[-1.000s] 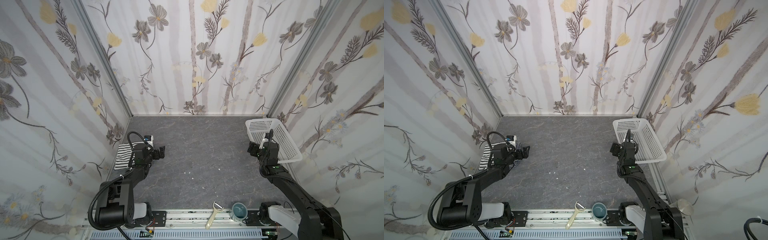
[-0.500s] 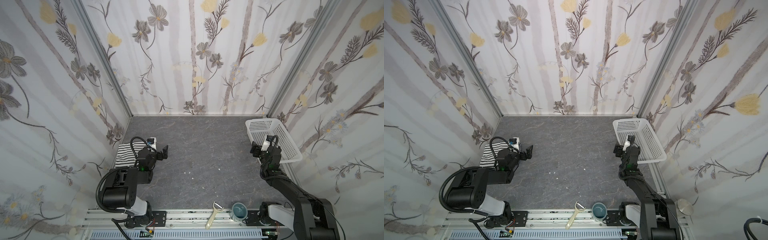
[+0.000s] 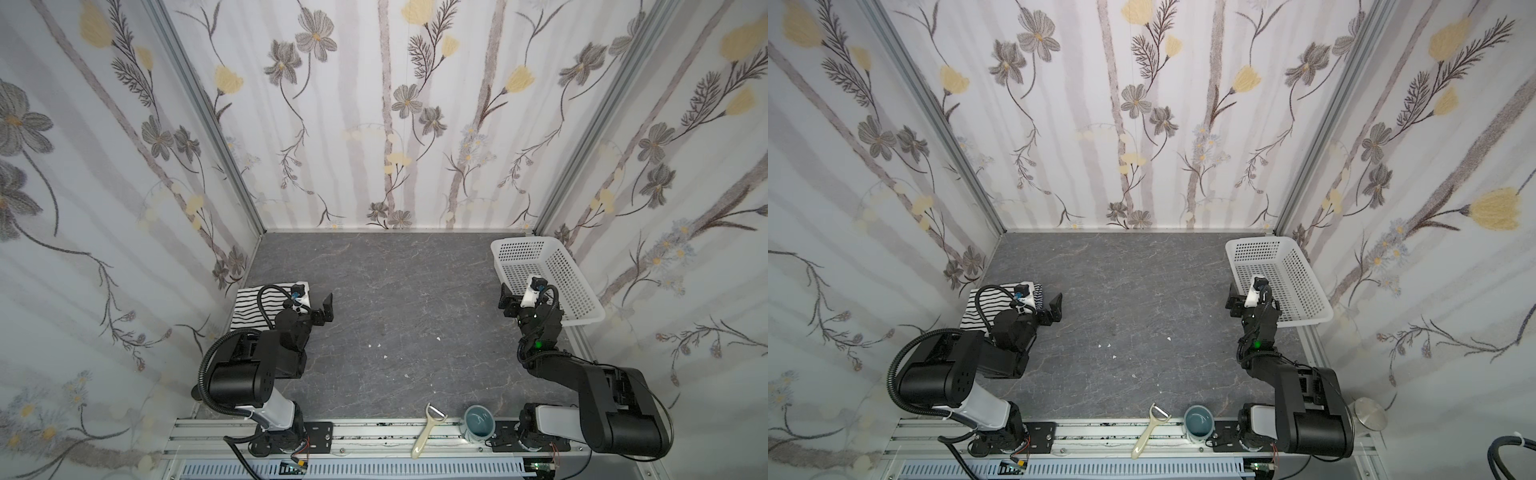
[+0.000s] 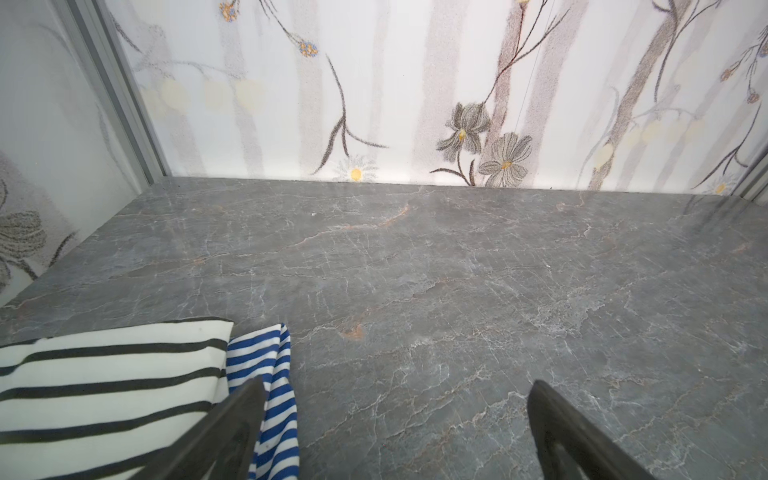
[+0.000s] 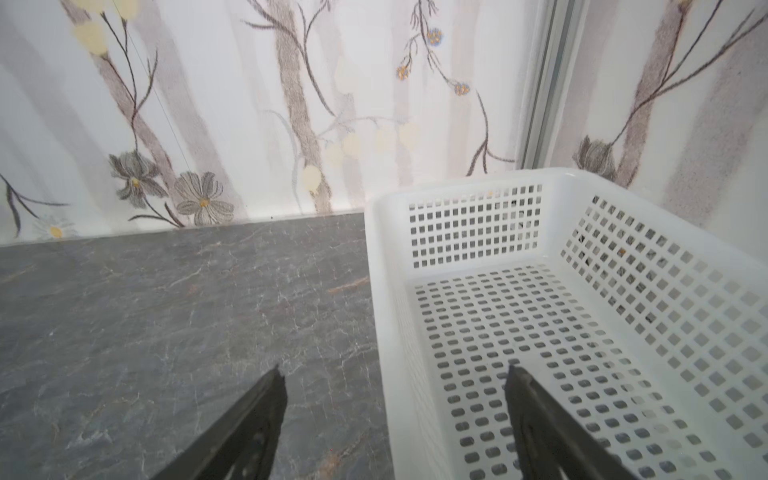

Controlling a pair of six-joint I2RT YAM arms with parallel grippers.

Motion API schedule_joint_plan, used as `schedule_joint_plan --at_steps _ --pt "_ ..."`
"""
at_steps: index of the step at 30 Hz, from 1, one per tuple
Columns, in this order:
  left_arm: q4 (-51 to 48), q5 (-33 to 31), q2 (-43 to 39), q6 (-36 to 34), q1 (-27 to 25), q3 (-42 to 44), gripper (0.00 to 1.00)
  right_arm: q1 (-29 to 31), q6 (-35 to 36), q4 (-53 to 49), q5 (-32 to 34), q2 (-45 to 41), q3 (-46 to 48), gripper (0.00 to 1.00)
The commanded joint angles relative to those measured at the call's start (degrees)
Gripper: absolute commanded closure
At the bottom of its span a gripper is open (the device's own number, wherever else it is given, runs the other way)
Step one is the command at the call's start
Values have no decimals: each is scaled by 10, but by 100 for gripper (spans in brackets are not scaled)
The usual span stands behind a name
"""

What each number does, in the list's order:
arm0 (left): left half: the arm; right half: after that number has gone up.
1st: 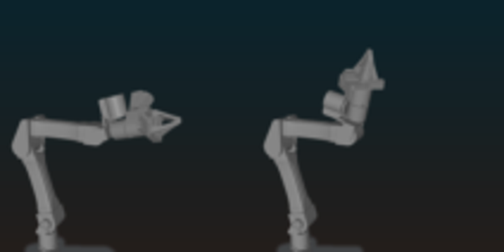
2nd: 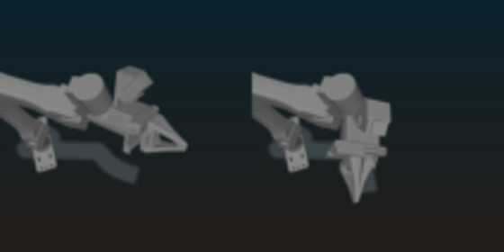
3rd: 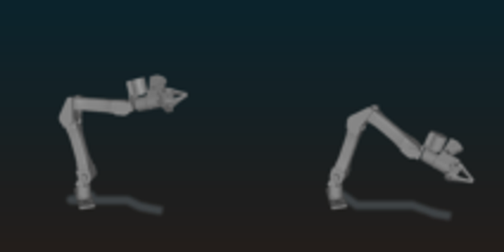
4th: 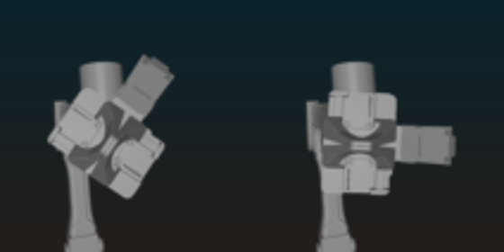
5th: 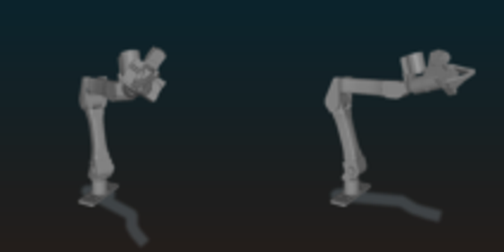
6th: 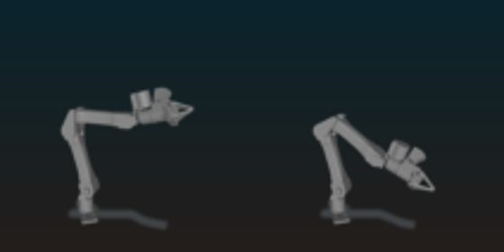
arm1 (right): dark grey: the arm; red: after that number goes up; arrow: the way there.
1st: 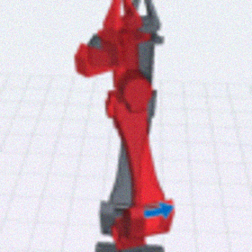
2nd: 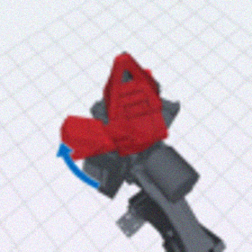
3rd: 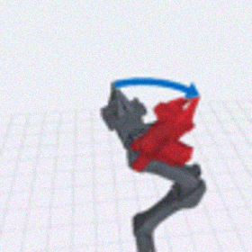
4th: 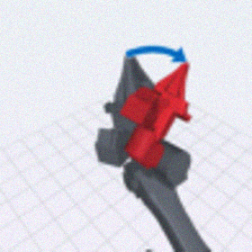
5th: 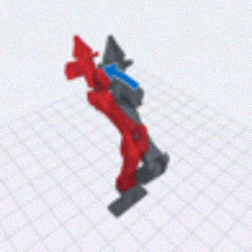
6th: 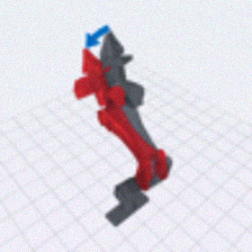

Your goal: Fold and stack the tank tops

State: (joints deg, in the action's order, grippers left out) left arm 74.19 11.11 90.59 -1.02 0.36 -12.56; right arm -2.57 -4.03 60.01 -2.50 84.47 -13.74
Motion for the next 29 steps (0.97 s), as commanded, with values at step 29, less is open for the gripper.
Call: schedule_joint_plan --at_steps 29 --pt "45 -3 1 10 1 0 0 23 26 136 12 19 17 0"
